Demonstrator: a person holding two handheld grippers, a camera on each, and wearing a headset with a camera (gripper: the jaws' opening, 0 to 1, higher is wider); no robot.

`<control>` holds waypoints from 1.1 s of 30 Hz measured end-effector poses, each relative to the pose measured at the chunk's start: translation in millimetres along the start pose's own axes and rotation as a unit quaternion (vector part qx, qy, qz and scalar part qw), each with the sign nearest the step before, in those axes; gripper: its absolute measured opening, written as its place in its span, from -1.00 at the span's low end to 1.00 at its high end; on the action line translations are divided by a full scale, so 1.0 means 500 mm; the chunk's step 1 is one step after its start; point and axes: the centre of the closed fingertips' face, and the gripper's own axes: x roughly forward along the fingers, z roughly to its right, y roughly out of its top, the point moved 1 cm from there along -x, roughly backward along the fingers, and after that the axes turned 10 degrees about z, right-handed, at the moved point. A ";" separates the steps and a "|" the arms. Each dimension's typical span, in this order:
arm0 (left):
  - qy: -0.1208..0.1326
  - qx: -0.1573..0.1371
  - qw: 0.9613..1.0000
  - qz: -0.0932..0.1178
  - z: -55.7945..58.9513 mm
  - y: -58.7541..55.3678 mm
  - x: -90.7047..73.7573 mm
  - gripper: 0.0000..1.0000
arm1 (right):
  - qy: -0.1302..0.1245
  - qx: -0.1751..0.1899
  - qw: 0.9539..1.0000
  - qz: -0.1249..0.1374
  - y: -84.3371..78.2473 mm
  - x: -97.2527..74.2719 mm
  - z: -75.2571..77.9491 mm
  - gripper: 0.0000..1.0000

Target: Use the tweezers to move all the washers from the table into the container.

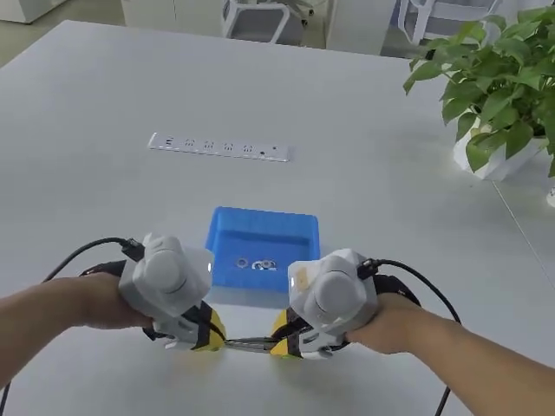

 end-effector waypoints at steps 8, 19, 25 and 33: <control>0.009 0.001 1.000 -0.001 -0.004 -0.008 -0.007 -0.88 | -0.001 0.003 1.000 0.000 0.000 0.001 -0.003 -0.75; 0.030 -0.009 1.000 0.004 -0.003 -0.006 -0.027 -0.63 | -0.026 0.013 1.000 0.001 0.007 -0.013 0.001 -0.51; 0.056 -0.051 0.996 0.043 -0.010 0.010 -0.057 -0.35 | -0.081 0.045 0.995 0.024 0.016 -0.061 0.024 -0.33; 0.086 -0.077 0.989 0.097 -0.016 0.051 -0.099 0.01 | -0.147 0.081 0.984 0.065 0.030 -0.140 0.051 0.02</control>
